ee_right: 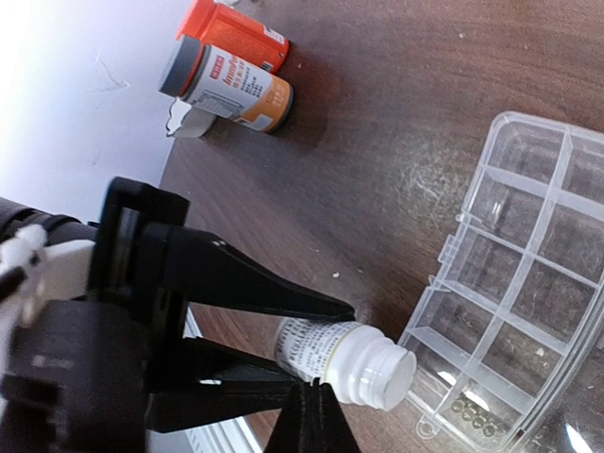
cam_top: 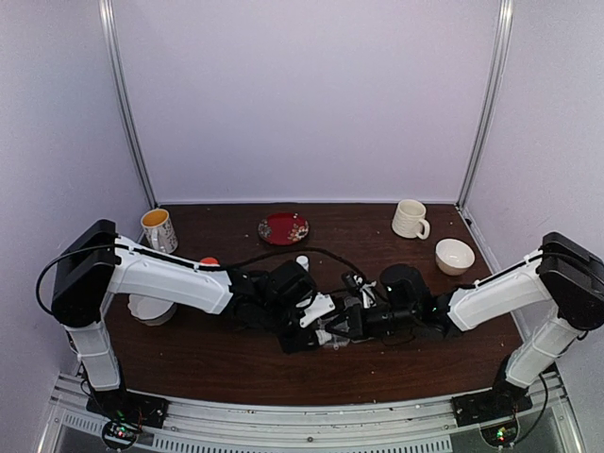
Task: Sort the pills into containers
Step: Pour the pill into the compartment of the pill container.
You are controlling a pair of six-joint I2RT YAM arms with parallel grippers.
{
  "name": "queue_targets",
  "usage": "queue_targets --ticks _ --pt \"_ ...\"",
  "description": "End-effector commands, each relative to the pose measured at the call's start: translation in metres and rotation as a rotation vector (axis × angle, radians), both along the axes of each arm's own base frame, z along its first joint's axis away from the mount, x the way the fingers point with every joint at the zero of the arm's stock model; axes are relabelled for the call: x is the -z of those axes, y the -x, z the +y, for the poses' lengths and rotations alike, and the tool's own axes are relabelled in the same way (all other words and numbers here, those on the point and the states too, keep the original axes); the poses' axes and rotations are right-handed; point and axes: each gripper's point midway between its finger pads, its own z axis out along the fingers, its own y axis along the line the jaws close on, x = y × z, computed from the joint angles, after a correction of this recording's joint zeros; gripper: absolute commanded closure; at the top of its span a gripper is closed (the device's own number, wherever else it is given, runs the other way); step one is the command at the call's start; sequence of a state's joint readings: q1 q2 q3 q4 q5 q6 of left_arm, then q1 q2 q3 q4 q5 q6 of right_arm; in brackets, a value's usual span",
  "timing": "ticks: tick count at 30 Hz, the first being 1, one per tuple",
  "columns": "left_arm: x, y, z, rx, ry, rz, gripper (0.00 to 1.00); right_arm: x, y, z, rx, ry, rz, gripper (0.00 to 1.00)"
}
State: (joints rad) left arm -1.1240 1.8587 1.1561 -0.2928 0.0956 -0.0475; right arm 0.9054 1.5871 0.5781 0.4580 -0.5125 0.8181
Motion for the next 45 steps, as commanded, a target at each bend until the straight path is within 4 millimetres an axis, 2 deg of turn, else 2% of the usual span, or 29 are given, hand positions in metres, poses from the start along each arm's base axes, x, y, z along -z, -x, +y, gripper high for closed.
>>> queue_targets --ticks 1,3,5,8,10,13,20,23,31,36,40,45 --pt "-0.018 -0.002 -0.013 0.019 0.053 -0.014 1.00 -0.024 -0.006 0.000 0.016 -0.063 -0.063 1.00" --pt "-0.019 -0.002 -0.014 0.021 0.054 -0.014 1.00 -0.026 -0.004 0.003 0.006 -0.088 -0.057 1.00" --pt "-0.019 -0.003 -0.015 0.022 0.056 -0.013 1.00 -0.018 -0.003 0.006 -0.005 -0.077 -0.037 1.00" --pt "-0.020 -0.003 -0.016 0.026 0.053 -0.013 1.00 0.014 -0.002 0.005 -0.012 0.026 0.020 1.00" --pt "-0.020 -0.003 -0.016 0.028 0.051 -0.013 1.00 0.026 -0.001 0.003 -0.004 0.050 0.042 1.00" --pt "-0.020 -0.003 -0.017 0.030 0.048 -0.011 1.00 0.022 -0.002 0.001 0.010 0.021 0.040 1.00" --pt "-0.019 -0.003 -0.016 0.029 0.044 -0.010 1.00 -0.015 -0.008 -0.003 0.025 -0.049 -0.048 1.00" --pt "-0.019 -0.003 -0.016 0.030 0.045 -0.010 1.00 -0.021 -0.008 -0.002 0.020 -0.064 -0.064 1.00" --pt "-0.019 -0.002 -0.016 0.030 0.045 -0.009 1.00 -0.002 -0.003 0.001 -0.004 -0.044 -0.013 1.00" --pt "-0.018 -0.002 -0.016 0.029 0.044 -0.007 1.00 0.028 -0.001 -0.004 -0.018 0.091 0.031 1.00" --pt "-0.018 -0.002 -0.016 0.028 0.046 -0.007 1.00 0.013 -0.003 -0.006 -0.004 0.050 0.001 1.00" --pt "-0.017 -0.001 -0.016 0.027 0.048 -0.003 1.00 -0.022 -0.007 -0.007 0.008 -0.021 -0.079 1.00"
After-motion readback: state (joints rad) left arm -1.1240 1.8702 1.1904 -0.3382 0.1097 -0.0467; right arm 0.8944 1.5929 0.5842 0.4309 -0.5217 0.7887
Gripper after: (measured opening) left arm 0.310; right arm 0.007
